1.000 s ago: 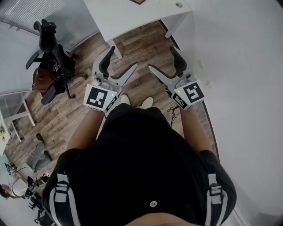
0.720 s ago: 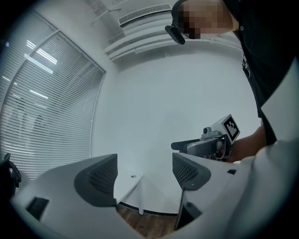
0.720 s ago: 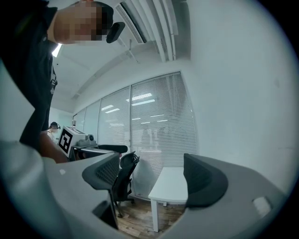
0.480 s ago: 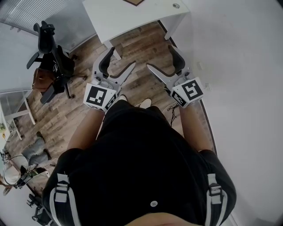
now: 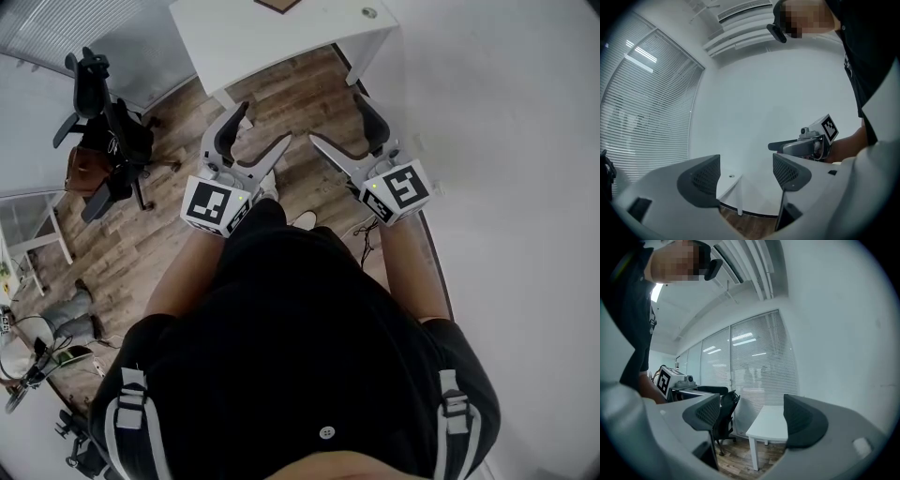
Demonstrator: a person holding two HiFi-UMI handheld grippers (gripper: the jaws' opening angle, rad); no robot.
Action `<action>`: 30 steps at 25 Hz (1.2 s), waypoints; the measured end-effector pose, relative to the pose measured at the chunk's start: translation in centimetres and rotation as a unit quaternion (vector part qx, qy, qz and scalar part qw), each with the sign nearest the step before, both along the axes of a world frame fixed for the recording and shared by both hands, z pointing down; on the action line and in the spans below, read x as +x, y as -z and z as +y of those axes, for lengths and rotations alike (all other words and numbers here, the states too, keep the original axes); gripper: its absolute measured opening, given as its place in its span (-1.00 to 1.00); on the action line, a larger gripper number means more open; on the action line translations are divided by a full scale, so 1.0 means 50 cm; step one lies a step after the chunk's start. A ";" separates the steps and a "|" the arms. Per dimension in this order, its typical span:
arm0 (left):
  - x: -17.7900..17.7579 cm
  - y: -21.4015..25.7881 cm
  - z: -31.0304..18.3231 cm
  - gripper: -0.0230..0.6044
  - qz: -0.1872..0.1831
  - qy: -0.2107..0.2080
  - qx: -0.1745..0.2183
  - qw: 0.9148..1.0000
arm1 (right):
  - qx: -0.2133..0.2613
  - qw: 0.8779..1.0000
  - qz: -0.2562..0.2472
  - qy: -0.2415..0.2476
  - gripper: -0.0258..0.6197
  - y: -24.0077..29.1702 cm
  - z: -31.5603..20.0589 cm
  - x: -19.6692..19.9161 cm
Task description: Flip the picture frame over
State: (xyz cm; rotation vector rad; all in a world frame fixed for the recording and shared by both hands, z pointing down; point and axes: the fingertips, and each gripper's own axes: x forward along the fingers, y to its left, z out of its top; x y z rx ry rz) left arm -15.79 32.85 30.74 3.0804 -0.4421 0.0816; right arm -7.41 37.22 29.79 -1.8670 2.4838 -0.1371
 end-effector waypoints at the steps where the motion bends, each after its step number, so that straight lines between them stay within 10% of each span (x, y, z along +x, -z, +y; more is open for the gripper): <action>1: 0.007 -0.003 -0.010 0.20 0.000 -0.001 -0.001 1.000 | -0.001 1.000 0.000 0.000 0.40 -0.003 -0.010 0.005; 30: 0.110 -0.047 -0.532 0.20 0.004 -0.042 -0.031 0.999 | -0.059 0.998 0.004 -0.009 0.40 -0.059 -0.525 0.087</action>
